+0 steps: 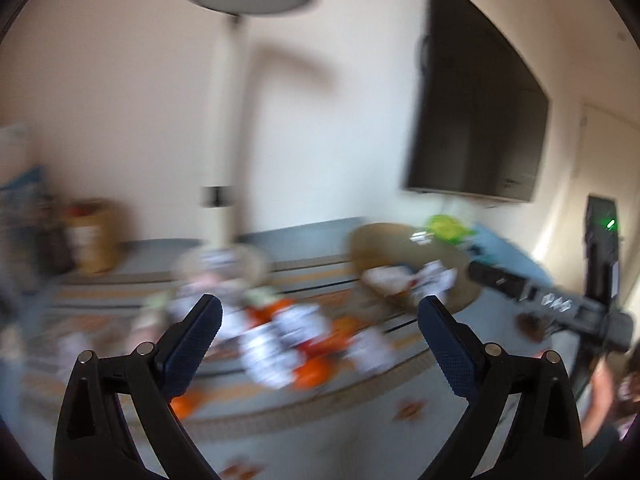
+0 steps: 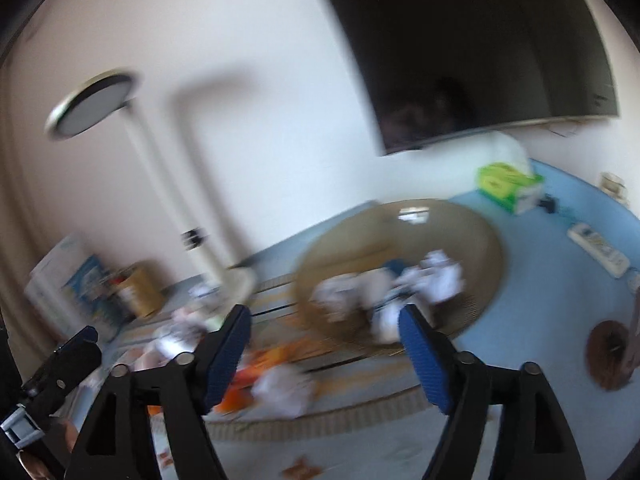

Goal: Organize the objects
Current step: 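Move both tools back over the rug toward the oranges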

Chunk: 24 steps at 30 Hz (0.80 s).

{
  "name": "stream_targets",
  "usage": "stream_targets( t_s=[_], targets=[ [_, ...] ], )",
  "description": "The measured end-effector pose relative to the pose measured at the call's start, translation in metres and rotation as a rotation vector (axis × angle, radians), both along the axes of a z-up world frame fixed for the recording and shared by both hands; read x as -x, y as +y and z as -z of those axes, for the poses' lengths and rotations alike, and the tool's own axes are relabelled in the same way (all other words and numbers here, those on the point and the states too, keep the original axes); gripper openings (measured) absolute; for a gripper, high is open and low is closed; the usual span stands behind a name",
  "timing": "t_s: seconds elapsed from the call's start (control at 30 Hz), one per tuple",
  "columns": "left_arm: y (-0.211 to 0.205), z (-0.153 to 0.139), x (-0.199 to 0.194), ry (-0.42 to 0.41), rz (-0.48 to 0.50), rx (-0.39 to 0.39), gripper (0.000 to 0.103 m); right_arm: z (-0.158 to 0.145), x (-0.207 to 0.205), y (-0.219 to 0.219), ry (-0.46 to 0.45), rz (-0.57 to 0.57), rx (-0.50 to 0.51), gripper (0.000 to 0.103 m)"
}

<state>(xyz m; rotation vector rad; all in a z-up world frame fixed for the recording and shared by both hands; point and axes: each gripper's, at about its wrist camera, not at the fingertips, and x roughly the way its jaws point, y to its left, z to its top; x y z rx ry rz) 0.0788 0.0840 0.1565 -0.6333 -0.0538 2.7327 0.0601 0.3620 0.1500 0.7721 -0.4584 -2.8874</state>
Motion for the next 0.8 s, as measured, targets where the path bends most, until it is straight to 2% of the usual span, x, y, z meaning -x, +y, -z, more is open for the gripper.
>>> stream_targets(
  t_s=[0.1,0.23,0.33,0.43,0.53,0.67,0.8],
  targets=[
    [-0.045,0.023,-0.017,-0.022,-0.120,0.041,0.099,0.020,-0.007,-0.049,-0.008,-0.054,-0.019,0.086],
    [-0.103,0.080,-0.015,-0.124,-0.254,0.039,0.098,0.074,0.000,-0.112,-0.082,-0.113,-0.088,0.086],
    [-0.132,0.104,-0.007,-0.168,-0.289,-0.018,0.098,0.100,0.004,-0.138,-0.129,-0.133,-0.154,0.086],
    [-0.148,0.110,-0.003,-0.195,-0.284,-0.110,0.098,0.099,0.004,-0.143,-0.102,-0.143,-0.209,0.086],
    [-0.152,0.115,-0.006,-0.192,-0.279,-0.129,0.098,0.108,0.012,-0.141,-0.155,-0.147,-0.204,0.086],
    [-0.148,0.116,-0.002,-0.197,-0.268,-0.113,0.098,0.109,0.014,-0.140,-0.159,-0.152,-0.197,0.086],
    [-0.137,0.114,-0.006,-0.186,-0.256,-0.053,0.098,0.107,0.012,-0.144,-0.156,-0.135,-0.228,0.086]
  ],
)
